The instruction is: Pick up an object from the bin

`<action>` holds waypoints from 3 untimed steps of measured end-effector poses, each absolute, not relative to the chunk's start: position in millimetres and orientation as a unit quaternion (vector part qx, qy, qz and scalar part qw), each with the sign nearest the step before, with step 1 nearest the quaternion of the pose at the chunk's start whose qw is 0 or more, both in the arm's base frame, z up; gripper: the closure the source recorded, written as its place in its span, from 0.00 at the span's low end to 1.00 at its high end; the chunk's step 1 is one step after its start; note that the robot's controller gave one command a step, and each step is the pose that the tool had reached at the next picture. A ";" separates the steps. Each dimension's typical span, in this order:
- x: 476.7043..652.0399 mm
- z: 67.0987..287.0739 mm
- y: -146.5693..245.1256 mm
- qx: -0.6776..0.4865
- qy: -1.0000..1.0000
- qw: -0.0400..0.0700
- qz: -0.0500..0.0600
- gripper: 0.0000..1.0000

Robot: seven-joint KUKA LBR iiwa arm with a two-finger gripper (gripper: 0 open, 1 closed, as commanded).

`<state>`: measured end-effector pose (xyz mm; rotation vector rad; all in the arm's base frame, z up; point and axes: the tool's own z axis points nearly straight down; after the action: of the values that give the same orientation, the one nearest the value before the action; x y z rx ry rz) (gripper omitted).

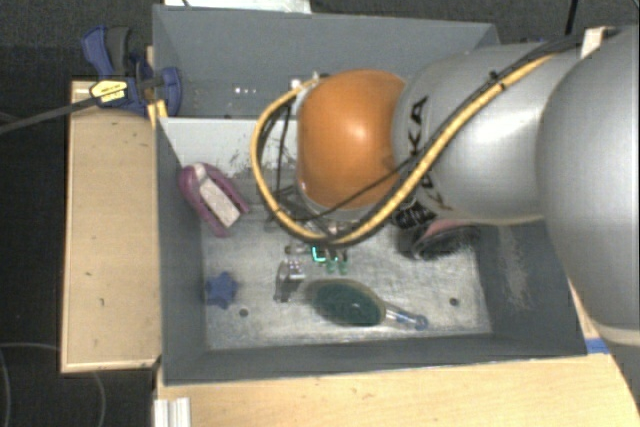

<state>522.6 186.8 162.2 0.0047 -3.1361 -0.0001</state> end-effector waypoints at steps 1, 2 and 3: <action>510.2 88.0 91.4 0.061 -0.998 0.003 0.002 0.00; 509.7 135.2 44.2 0.137 -0.991 -0.003 0.001 0.00; 528.7 72.0 75.9 0.215 -0.977 -0.003 -0.001 0.00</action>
Offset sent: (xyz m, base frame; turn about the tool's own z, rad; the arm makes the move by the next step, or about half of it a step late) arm -0.0114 -0.0908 -0.0715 -0.1251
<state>528.7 75.9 72.0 0.6772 -3.0732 -0.0020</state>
